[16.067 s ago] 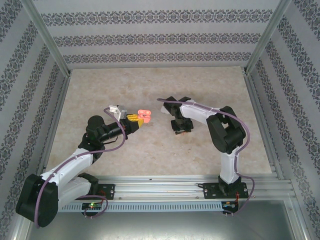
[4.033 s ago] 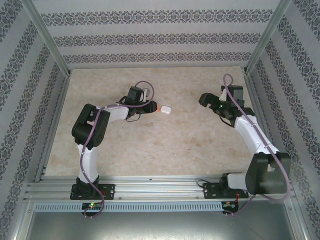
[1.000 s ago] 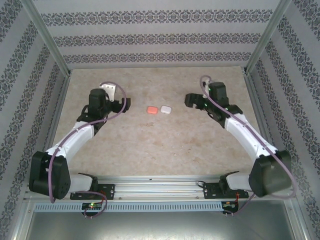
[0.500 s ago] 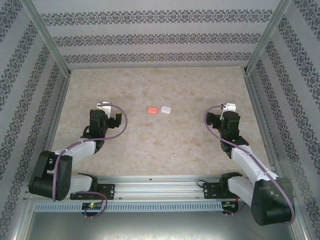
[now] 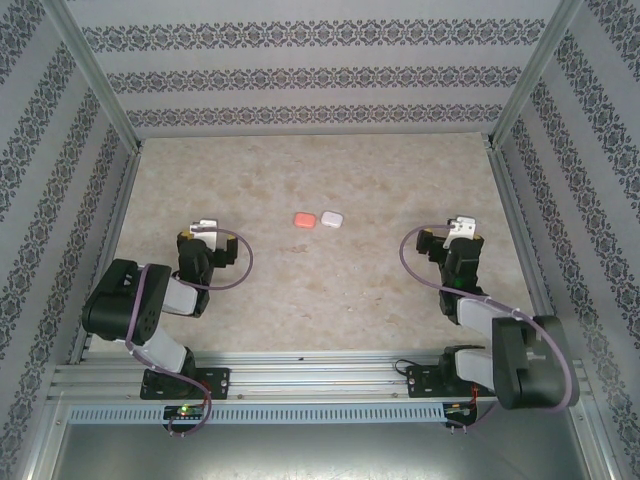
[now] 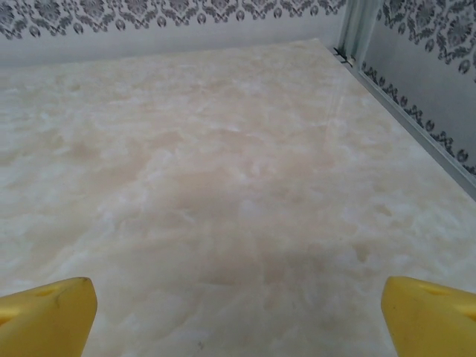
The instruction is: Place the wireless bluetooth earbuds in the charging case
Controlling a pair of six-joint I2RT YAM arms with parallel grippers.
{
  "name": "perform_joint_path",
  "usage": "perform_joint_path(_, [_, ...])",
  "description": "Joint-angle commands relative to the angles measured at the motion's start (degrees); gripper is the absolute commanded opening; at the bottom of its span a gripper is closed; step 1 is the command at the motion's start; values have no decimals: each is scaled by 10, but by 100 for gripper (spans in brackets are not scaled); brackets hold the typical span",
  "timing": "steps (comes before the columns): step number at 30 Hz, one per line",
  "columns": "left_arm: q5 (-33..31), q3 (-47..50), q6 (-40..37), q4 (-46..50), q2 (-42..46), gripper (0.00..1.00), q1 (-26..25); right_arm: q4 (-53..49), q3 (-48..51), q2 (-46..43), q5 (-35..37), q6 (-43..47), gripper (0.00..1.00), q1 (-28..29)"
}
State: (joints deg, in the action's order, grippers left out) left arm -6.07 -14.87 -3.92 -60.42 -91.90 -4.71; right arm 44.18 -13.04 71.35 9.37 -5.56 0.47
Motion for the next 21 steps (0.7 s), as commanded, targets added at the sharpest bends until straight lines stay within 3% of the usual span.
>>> perform_joint_path(1, [10, -13, 12, -52, 7, 100, 11, 98, -19, 49, -42, 19, 98, -5])
perform_joint_path(7, [53, -76, 39, 75, 12, 100, 43, 169, -46, 168, -39, 12, 98, -5])
perform_joint_path(9, [58, -76, 40, 75, 11, 100, 47, 73, -77, 143, -29, 14, 98, -2])
perform_joint_path(11, [58, -76, 40, 74, 11, 100, 47, 113, -74, 159, -20, 17, 98, 2])
perform_joint_path(21, [26, -36, 50, -1, 11, 100, 47, 80, -84, 151, -18, 30, 98, 12])
